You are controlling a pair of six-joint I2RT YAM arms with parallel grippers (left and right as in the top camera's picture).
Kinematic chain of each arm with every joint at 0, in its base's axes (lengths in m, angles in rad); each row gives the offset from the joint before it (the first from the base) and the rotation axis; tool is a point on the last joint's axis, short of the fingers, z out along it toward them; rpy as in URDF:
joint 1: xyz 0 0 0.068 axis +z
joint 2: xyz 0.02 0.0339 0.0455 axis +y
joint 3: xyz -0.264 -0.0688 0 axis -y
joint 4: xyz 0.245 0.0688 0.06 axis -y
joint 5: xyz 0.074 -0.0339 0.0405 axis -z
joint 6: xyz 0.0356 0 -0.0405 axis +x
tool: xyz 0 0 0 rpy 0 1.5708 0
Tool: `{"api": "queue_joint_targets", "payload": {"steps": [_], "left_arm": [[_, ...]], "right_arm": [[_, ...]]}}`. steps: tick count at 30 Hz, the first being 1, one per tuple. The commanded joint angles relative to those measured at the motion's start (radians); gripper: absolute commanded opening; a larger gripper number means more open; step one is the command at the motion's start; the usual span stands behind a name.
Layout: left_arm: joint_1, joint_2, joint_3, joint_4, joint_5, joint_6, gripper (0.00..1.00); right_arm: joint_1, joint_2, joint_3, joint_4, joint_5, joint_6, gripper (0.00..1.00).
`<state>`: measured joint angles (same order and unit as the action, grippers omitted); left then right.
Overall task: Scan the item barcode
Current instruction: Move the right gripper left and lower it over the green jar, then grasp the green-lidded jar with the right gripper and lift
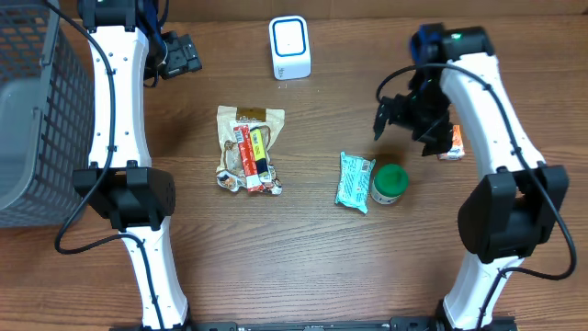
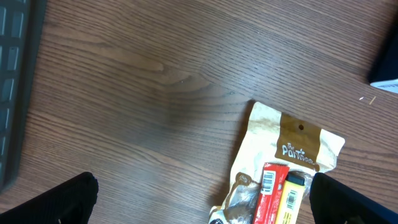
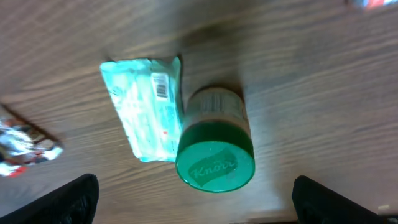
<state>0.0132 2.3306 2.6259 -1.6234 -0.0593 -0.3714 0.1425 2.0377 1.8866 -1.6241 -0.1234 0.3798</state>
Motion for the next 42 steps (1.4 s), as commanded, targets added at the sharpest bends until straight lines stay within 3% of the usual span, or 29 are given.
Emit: {"api": "queue_joint_targets", "payload": {"steps": [1,11,23,25,31,38,42], "left_arm": [[-0.007,0.005,-0.004,0.002,0.008,-0.018,1.00],[-0.007,0.005,-0.004,0.002,0.008,-0.018,1.00],[-0.007,0.005,-0.004,0.002,0.008,-0.018,1.00],[-0.007,0.005,-0.004,0.002,0.008,-0.018,1.00],[-0.007,0.005,-0.004,0.002,0.008,-0.018,0.99],[-0.007,0.005,-0.004,0.002,0.008,-0.018,1.00],[-0.007,0.005,-0.004,0.002,0.008,-0.018,1.00]], "right_arm": [[0.011,0.000,-0.069,0.018,0.048,0.054,1.00],[0.019,0.000,-0.255,0.109,0.025,0.085,1.00],[0.071,0.000,-0.339,0.181,0.026,0.088,0.99],[0.071,0.000,-0.339,0.200,0.025,0.088,0.96],[0.071,0.000,-0.339,0.216,0.032,0.084,0.64],[0.071,0.000,-0.339,0.279,0.044,0.084,0.63],[0.069,0.000,-0.339,0.373,0.082,0.084,0.57]]}}
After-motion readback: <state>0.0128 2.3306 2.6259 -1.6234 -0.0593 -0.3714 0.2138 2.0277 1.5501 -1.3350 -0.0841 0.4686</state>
